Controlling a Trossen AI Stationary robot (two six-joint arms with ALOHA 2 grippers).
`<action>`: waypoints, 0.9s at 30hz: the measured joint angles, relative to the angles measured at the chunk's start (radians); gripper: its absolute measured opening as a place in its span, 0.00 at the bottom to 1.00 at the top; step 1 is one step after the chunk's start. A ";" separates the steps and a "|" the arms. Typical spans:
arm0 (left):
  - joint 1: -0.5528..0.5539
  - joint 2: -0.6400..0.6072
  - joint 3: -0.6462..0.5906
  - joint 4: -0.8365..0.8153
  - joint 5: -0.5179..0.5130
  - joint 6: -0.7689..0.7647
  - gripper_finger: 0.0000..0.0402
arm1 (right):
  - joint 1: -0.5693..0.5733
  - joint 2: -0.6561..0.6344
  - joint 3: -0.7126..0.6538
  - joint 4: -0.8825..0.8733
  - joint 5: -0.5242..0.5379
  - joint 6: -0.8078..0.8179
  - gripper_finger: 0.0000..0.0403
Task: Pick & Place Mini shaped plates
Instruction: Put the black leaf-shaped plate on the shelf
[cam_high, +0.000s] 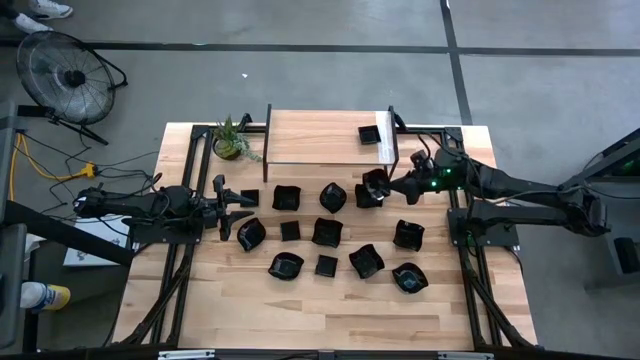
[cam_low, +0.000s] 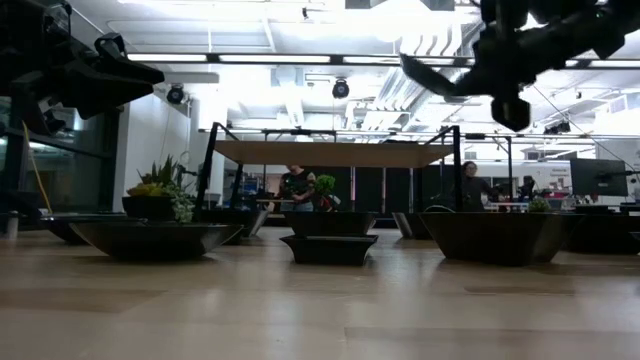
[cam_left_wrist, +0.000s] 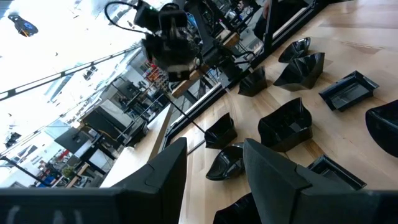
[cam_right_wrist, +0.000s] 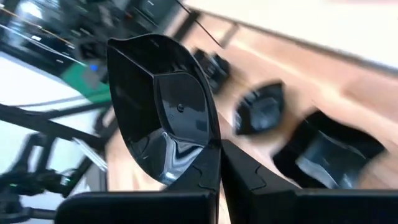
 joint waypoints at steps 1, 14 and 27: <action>0.000 0.000 0.000 0.000 0.000 0.000 0.38 | 0.002 0.000 0.000 0.029 0.000 -0.003 0.00; 0.000 0.000 0.000 0.000 0.000 0.000 0.38 | 0.004 0.056 0.170 0.088 0.156 -0.209 0.00; 0.000 0.000 0.000 0.000 0.000 0.000 0.38 | -0.046 0.449 0.733 -0.345 0.217 -0.370 0.00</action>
